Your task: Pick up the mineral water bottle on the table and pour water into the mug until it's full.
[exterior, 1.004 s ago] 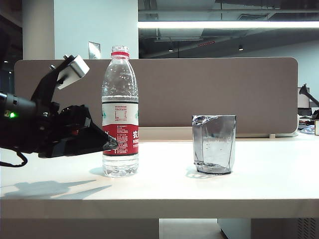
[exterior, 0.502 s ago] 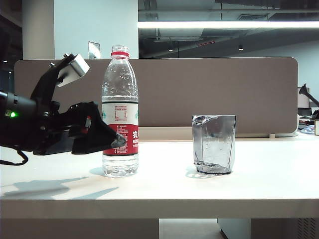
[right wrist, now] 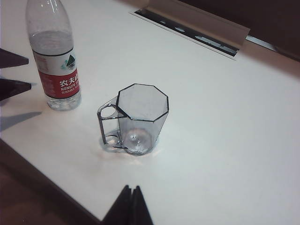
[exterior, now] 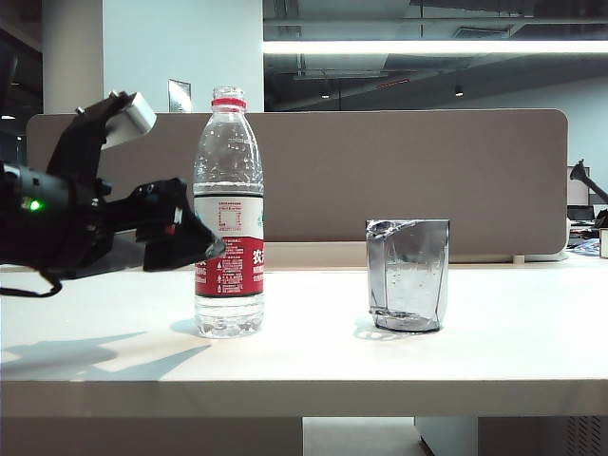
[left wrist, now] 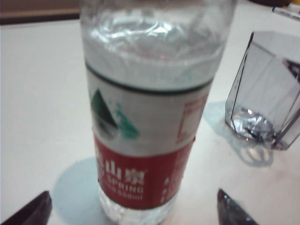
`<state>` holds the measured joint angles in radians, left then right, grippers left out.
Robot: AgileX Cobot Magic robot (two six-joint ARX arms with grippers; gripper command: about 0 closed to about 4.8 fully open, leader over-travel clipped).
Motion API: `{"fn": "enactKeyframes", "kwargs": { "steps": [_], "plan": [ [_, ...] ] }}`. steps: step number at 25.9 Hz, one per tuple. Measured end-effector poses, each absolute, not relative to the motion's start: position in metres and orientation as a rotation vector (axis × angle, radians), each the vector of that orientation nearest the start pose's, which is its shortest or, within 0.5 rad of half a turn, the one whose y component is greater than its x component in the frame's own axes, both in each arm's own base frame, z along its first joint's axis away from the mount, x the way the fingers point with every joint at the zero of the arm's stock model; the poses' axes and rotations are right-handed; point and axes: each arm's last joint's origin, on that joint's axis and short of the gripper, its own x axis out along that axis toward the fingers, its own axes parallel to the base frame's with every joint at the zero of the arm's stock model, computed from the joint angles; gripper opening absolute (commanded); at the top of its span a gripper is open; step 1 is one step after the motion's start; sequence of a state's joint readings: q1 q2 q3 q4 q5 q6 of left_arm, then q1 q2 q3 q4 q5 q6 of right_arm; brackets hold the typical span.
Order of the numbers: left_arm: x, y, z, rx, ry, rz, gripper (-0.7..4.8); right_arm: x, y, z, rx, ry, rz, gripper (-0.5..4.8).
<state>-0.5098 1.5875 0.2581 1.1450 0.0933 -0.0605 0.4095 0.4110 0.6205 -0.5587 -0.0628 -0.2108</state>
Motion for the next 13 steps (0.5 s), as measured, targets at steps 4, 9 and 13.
{"fn": "enactKeyframes", "kwargs": {
  "steps": [4, 9, 13],
  "plan": [
    [0.211, -0.123, 0.129, -0.028, 0.18, -0.648, 4.79, 0.087, 0.04, 0.286, -0.266, 0.297, 0.503, 0.04],
    [0.218, -0.127, 0.13, -0.01, 0.168, -0.673, 4.79, 0.087, 0.04, 0.286, -0.266, 0.296, 0.503, 0.17],
    [0.223, -0.13, 0.13, 0.009, 0.151, -0.681, 4.79, 0.087, 0.04, 0.286, -0.266, 0.297, 0.502, 0.27]
  ]
}}
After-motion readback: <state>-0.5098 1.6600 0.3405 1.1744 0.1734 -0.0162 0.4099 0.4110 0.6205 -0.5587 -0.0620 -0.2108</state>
